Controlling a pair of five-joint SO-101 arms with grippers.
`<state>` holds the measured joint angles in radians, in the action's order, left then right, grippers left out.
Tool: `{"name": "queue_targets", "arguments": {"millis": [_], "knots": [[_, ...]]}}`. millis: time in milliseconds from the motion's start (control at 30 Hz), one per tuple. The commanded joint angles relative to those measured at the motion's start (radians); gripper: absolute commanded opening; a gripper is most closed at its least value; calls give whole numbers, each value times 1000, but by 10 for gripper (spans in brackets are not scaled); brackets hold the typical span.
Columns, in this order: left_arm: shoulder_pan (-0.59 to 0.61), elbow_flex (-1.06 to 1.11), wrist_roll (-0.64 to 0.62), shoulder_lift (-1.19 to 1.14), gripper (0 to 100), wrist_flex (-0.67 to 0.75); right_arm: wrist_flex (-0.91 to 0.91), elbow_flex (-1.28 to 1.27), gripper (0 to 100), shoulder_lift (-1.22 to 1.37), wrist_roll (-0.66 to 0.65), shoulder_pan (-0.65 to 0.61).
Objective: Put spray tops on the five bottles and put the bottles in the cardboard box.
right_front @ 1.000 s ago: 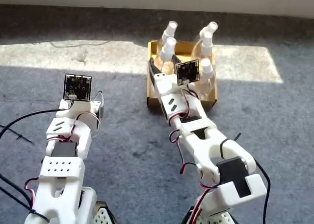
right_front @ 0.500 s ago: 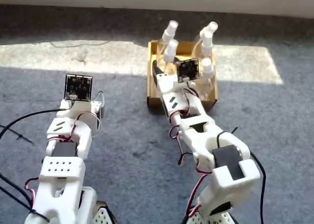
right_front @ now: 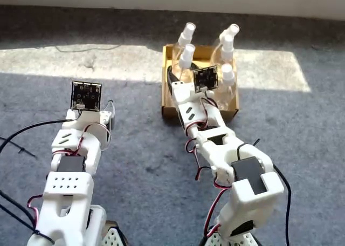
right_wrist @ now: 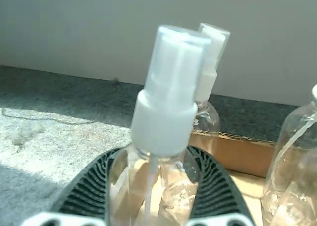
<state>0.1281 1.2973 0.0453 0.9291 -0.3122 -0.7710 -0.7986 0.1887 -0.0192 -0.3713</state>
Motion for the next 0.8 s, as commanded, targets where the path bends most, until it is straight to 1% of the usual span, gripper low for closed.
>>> {"name": "queue_targets", "arguments": {"millis": [0, 33, 267, 500, 767], "knots": [[-13, -7, 0, 5, 161, 21, -25, 41, 5, -13, -84, -16], [-13, -7, 0, 5, 161, 21, -25, 41, 5, -13, -100, -22], [-13, -7, 0, 5, 161, 21, -25, 41, 12, -13, -101, -31], [-13, -7, 0, 5, 161, 21, -25, 41, 127, -15, -101, -31], [-13, -7, 0, 5, 161, 21, -25, 41, 138, -21, -101, -31]]}}
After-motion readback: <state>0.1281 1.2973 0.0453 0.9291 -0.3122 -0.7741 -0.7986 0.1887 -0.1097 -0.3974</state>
